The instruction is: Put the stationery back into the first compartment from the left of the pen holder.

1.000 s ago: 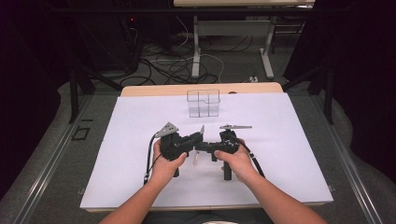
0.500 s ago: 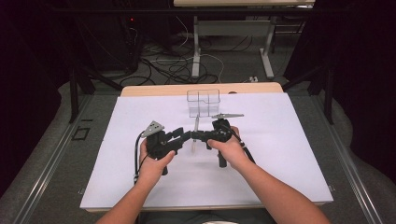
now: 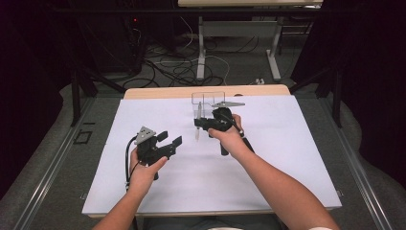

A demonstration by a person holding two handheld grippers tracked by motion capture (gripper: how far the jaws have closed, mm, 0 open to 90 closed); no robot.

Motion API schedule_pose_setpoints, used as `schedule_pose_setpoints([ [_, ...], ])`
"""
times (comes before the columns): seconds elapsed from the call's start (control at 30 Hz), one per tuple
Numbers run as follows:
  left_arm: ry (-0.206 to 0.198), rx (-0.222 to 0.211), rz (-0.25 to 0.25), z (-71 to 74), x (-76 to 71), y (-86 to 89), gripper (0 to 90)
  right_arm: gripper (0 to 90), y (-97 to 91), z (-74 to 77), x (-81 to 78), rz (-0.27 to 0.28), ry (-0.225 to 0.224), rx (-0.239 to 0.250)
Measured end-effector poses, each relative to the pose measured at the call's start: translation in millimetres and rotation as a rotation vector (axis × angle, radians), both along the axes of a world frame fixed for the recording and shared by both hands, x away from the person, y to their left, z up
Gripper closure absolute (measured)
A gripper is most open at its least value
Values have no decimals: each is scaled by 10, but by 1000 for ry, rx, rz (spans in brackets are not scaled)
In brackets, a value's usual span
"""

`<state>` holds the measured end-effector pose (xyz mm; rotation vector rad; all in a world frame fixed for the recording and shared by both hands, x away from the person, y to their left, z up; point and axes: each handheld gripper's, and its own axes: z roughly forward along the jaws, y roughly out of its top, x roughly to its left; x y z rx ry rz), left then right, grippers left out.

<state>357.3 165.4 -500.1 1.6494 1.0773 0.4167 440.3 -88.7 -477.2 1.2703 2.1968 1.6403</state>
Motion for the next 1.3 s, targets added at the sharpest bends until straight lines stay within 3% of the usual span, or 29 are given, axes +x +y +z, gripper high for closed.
schedule_pose_setpoints([
  [0.13, 4, 37, 36, -13, 8, 88, 278, 793, 12, 62, 82, -17, -44, -17],
  [0.37, 46, 26, 72, -85, 53, 197, 220, 793, 48, 160, 248, -43, -105, -57],
  [0.57, 95, 83, 57, -138, 93, 190, 161, 792, 61, 260, 398, -77, -132, -67],
  [0.7, 101, 120, 67, -157, 95, 167, 153, 792, 73, 341, 507, -112, -146, -61],
  [1.0, 129, 98, 65, -200, 94, 169, 1, 792, 64, 518, 748, -163, -215, -87],
  [1.3, 134, 109, 60, -217, 84, 163, 2, 792, 85, 467, 944, -209, -225, -116],
])
